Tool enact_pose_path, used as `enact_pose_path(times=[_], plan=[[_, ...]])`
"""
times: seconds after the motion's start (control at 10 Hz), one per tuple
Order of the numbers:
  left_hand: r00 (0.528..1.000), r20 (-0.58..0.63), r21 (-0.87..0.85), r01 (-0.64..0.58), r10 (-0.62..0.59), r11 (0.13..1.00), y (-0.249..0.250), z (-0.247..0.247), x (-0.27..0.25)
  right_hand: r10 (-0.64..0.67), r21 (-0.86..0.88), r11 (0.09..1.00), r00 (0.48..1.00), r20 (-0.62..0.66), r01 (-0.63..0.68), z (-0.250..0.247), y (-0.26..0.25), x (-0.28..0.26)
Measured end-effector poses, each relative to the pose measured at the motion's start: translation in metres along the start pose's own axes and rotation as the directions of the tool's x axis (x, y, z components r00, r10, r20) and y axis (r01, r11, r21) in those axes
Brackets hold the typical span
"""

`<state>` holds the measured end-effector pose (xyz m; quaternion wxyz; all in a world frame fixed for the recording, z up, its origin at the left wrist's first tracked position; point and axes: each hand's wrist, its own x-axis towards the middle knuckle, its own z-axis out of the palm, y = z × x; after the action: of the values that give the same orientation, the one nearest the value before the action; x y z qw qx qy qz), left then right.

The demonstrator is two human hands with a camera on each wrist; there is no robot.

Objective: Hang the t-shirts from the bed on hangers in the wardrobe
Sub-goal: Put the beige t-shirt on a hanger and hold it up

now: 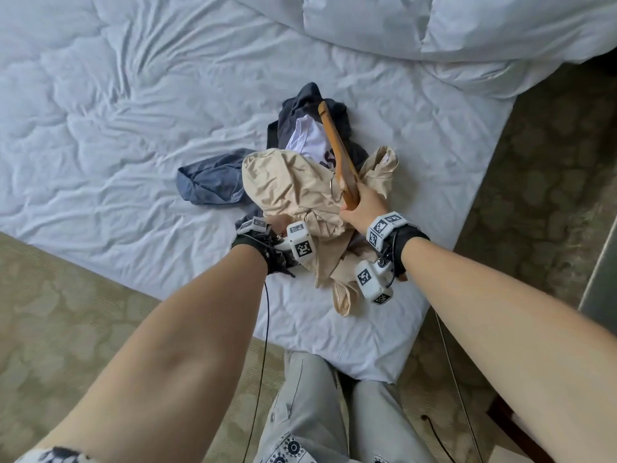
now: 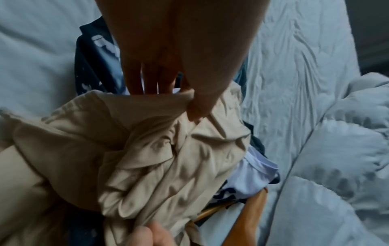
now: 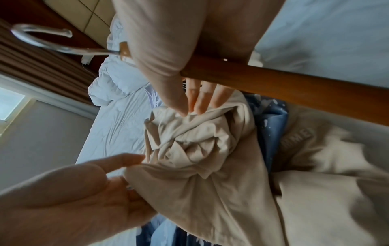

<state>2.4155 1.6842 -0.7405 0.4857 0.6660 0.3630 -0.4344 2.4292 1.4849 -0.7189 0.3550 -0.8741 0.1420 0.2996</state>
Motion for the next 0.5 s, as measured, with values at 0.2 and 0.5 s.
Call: enact_pose_path(times=[0.2,0.5], plan=[[0.997,0.070,-0.240,-0.020,0.038,0.970,0.034,-0.016,-0.029,-0.017,0.024,1.000,0.999,0.036,0.016,-0.004,-0.024,-0.012],[0.871,0.120,-0.214,-0.447,0.477,0.869,0.083,-0.039,-0.129,-0.094,0.098,0.990,0.995,-0.043,0.098,-0.040,-0.082,-0.058]])
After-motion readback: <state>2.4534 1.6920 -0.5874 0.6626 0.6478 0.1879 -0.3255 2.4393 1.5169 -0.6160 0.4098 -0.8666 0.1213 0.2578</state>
